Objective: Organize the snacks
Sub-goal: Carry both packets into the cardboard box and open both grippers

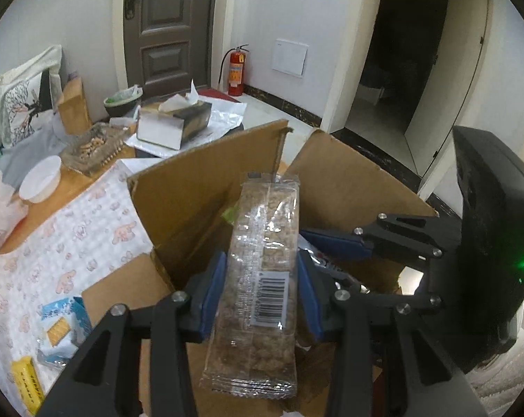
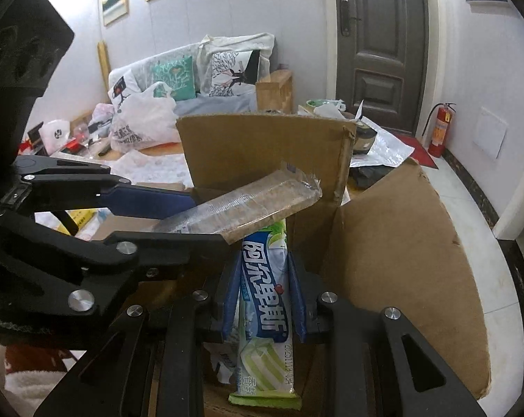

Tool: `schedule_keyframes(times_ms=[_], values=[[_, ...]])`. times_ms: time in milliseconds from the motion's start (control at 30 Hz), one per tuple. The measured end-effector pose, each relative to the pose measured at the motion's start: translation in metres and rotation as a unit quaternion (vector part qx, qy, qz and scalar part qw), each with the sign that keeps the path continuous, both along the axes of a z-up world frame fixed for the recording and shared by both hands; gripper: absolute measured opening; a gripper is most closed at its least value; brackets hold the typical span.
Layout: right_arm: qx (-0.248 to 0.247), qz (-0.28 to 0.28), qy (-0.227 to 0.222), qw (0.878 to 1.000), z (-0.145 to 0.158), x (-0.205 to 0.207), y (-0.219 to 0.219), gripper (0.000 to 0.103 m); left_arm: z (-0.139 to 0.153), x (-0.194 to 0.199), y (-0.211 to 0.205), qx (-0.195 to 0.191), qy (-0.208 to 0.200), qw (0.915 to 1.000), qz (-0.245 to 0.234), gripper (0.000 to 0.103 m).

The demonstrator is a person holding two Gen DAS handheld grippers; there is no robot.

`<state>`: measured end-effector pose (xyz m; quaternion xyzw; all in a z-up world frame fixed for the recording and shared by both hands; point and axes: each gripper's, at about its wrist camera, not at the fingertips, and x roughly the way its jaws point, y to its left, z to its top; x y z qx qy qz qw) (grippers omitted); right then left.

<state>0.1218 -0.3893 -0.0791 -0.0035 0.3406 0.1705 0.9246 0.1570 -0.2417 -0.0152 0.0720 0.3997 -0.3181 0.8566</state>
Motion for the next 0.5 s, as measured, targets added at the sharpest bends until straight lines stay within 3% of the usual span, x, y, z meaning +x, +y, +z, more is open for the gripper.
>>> schedule_keyframes(times_ms=[200, 333, 500], values=[[-0.004, -0.001, -0.003, 1.0, 0.002, -0.002, 0.003, 0.022, 0.001, 0.003, 0.001, -0.001, -0.002, 1.0, -0.001, 0.04], [-0.005, -0.002, -0.005, 1.0, 0.003, -0.006, 0.005, 0.036, 0.003, 0.003, 0.004, -0.003, -0.006, 1.0, 0.003, 0.044], [-0.003, -0.003, -0.014, 1.0, 0.008, -0.014, 0.003, 0.042, 0.005, 0.001, 0.01, -0.006, -0.008, 0.9999, 0.009, 0.049]])
